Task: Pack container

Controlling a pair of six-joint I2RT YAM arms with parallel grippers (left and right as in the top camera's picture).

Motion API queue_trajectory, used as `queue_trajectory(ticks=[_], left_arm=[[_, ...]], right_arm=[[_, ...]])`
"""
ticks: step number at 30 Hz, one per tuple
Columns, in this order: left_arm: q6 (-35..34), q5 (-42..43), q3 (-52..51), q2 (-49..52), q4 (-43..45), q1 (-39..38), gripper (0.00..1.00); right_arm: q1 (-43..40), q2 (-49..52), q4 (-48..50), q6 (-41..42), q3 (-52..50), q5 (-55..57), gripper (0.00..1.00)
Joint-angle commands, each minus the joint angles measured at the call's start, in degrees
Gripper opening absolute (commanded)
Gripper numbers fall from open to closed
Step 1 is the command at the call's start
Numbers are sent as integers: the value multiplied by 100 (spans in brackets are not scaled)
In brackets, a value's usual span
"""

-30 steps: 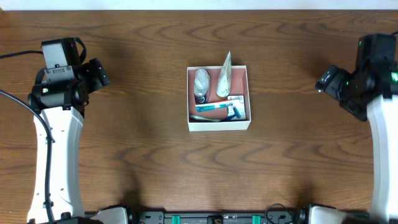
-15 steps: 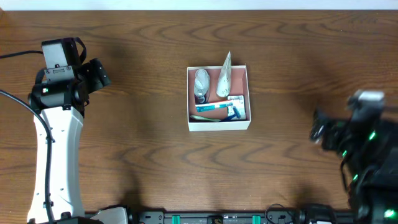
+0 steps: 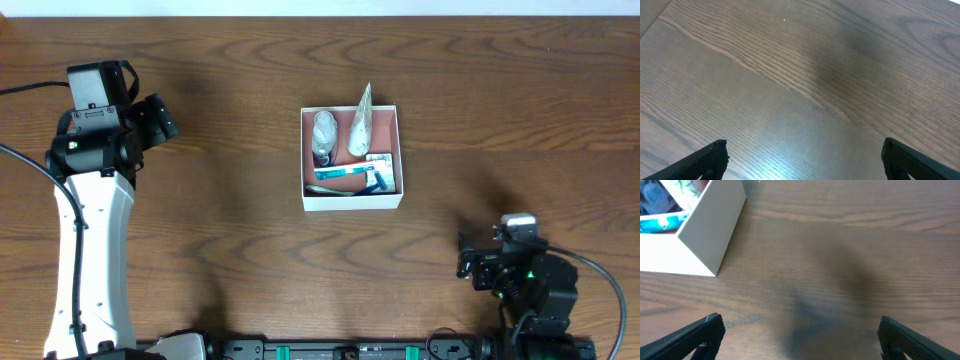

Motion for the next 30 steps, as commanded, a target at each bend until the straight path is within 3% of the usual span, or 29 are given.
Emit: queue_trajectory(ticks=[1,7,30], left_arm=[[-94,-42,68,35,2,20,98],[-94,-42,68,35,2,20,98],[-94,-24,68,33,-11,13,98]], right_arm=[[63,-330,116,-94,-343,-195,99],[63,-758,149,-142,-588,-184,99],[63,-763,146,-138,-586,-188,99]])
